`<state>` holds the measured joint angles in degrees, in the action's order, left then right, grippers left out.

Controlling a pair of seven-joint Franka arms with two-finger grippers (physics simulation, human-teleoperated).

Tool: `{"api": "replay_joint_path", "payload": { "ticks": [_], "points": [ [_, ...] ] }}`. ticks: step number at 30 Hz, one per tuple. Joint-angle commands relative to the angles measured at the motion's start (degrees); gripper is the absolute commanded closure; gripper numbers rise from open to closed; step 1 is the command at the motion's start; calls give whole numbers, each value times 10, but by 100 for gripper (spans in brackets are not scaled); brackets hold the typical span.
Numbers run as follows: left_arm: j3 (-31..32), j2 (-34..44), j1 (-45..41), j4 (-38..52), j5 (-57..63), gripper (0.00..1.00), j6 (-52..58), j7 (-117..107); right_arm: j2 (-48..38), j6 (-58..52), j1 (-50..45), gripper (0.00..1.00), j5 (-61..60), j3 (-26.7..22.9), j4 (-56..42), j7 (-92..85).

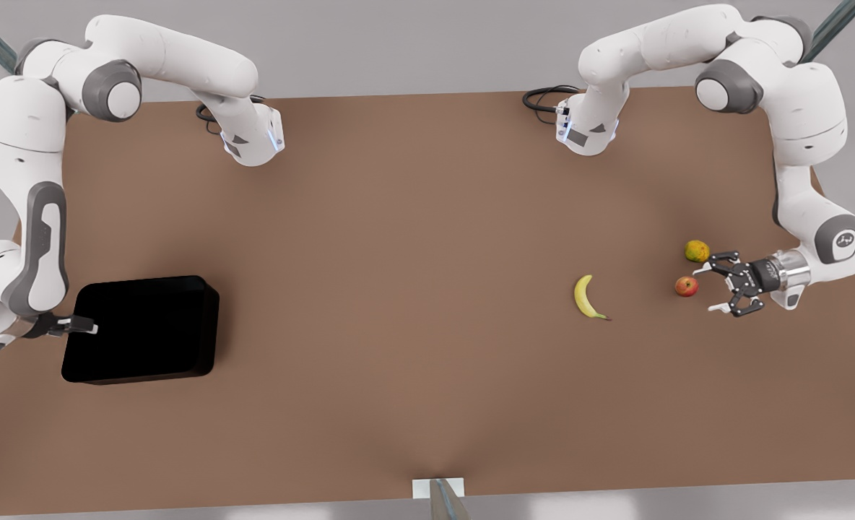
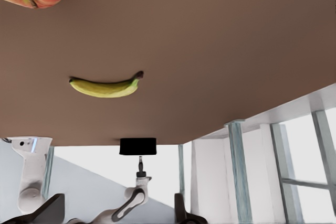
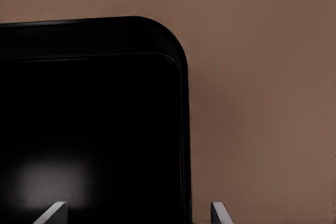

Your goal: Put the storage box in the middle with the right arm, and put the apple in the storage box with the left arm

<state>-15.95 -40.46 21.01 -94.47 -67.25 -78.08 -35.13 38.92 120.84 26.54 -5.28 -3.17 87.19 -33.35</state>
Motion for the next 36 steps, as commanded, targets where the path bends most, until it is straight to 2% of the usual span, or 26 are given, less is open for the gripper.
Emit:
{"api": "replay_joint_path", "payload": {
  "ticks": [1,2,9,11,13,14,16,18,21,28,36],
  "points": [
    [0,-1,0,2,-2,0,1,2,1,2,0,0,0,0,0,0],
    [-22,-26,0,22,2,0,29,16,11,5,2,0,-2,0,0,-7],
    [-22,-41,0,22,12,0,72,42,25,12,4,0,-1,2,2,-8],
    [-19,-51,-1,22,7,0,65,47,27,12,4,7,-12,2,1,-22],
    [-19,-51,-1,23,8,0,64,51,34,12,5,7,-13,2,0,-24],
    [-19,-53,0,26,9,0,64,53,33,12,5,14,-13,2,-1,-25],
    [-24,-63,0,44,11,0,65,57,34,11,5,36,-13,3,-5,-32],
    [-24,-64,0,42,16,0,73,58,34,2,5,63,-12,3,-17,-33],
    [-24,-72,0,42,19,0,96,49,33,1,5,79,-11,3,-19,-34],
    [-41,-79,0,61,51,0,57,72,32,-25,4,79,-18,6,-25,-57],
    [-35,-81,-2,39,72,0,-8,81,25,-69,-1,79,-61,16,-51,-101]
  ]
}}
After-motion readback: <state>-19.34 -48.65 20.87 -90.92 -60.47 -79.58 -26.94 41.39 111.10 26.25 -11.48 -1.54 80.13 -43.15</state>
